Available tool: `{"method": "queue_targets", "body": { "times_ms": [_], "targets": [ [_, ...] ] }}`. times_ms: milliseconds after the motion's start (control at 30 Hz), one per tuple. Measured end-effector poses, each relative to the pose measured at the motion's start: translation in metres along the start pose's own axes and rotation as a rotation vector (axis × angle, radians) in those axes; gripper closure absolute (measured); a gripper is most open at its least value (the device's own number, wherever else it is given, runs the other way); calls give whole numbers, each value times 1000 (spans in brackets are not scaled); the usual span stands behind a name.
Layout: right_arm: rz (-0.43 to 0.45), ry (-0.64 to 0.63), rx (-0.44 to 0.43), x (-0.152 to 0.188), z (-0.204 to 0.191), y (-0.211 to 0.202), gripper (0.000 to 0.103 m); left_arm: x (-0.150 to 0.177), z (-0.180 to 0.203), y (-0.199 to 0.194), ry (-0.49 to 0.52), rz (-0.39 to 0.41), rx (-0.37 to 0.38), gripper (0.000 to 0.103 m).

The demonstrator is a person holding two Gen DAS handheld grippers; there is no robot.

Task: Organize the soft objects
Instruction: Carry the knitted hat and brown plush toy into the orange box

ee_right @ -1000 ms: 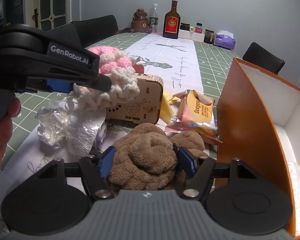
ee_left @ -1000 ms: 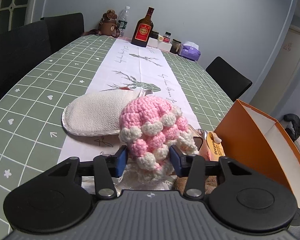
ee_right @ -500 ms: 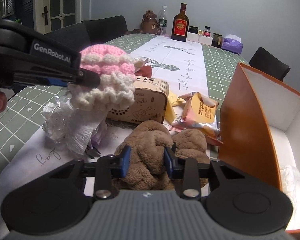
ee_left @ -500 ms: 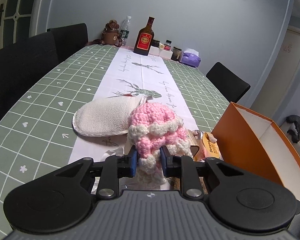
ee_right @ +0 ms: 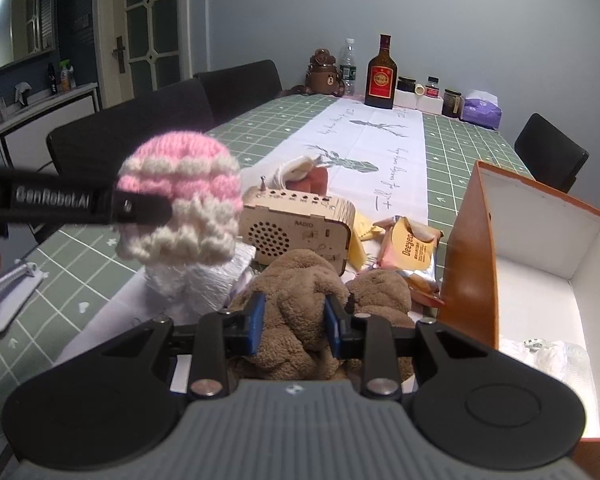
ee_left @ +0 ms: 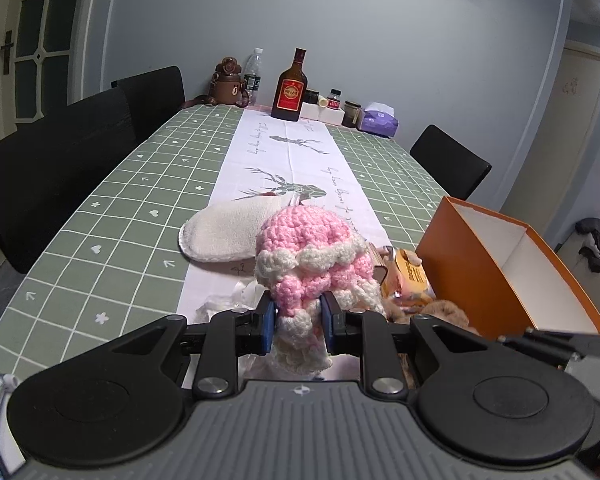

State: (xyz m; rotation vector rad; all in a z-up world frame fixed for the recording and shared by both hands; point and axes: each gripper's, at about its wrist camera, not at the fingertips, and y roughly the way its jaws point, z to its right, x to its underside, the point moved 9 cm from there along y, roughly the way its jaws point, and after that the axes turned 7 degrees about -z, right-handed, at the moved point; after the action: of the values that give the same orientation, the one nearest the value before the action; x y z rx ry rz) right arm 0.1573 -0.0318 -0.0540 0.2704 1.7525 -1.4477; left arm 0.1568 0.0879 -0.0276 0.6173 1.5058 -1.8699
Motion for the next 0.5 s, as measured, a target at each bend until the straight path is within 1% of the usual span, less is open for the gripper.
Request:
{"method": "queue_targets", "body": {
  "times_ms": [100, 300, 500],
  "targets": [
    [22, -6, -22, -4, -2, -15, 72, 5, 1, -11, 14, 1, 1, 77],
    [89, -45, -31, -17, -5, -50, 72, 5, 9, -27, 56, 17, -13, 77],
    [141, -81, -16, -36, 6, -84, 72, -3, 30, -38, 98, 29, 13, 77]
  ]
}}
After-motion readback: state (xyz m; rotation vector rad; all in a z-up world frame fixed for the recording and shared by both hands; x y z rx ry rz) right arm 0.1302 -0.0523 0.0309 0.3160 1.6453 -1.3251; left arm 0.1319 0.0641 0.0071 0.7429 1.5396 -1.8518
